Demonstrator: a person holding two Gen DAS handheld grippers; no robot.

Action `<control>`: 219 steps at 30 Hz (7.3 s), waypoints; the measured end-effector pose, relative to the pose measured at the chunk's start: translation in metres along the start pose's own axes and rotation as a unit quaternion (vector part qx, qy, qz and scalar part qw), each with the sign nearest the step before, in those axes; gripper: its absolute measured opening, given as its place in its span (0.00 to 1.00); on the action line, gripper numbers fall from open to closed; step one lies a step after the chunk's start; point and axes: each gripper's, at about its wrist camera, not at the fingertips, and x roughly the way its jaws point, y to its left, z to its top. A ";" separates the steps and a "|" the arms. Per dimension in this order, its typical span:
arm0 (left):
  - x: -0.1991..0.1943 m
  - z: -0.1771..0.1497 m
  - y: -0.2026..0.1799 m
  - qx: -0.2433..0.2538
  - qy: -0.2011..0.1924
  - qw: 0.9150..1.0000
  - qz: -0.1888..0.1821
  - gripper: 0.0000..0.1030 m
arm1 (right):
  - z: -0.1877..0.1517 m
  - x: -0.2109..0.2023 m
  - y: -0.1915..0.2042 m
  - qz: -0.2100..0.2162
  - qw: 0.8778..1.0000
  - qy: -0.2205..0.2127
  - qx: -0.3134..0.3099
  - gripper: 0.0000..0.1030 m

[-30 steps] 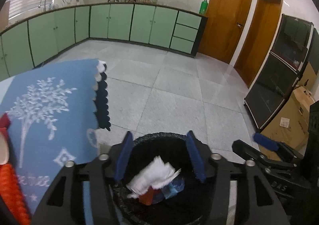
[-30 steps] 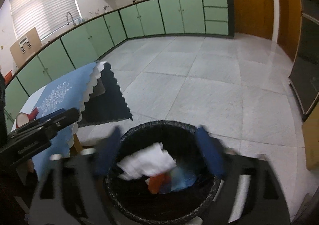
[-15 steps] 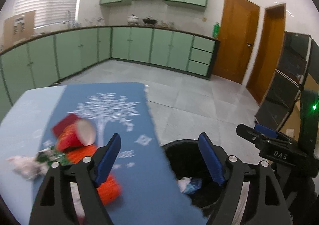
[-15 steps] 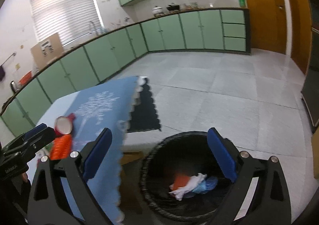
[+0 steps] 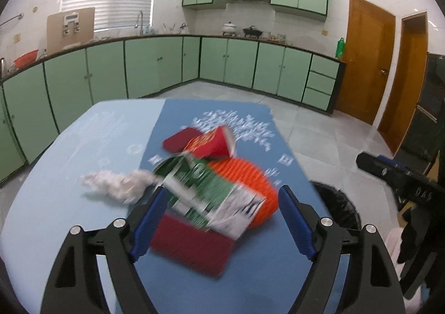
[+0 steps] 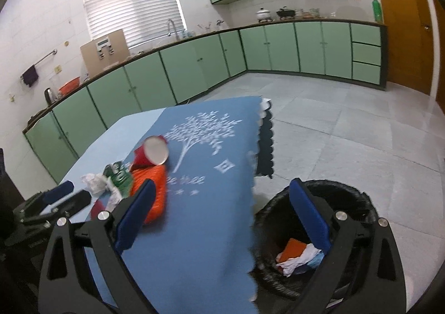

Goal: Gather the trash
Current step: 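Move the left gripper to the red scouring pad and grasp it, then grasp the green-and-white carton with the right gripper while the left holds the pad, then carry the pad and carton over the bin and release both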

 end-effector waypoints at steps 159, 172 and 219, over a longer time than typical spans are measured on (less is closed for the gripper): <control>-0.004 -0.023 0.130 -0.087 0.022 0.991 0.103 0.87 | -0.046 0.117 0.177 0.117 0.964 0.164 -0.175 0.66; -0.011 -0.020 0.133 -0.090 0.014 0.990 0.110 0.87 | -0.039 0.075 0.166 0.141 0.966 0.133 -0.172 0.65; -0.019 0.023 0.076 -0.042 -0.023 0.998 0.051 0.87 | 0.028 0.004 0.084 0.174 0.983 0.037 -0.050 0.65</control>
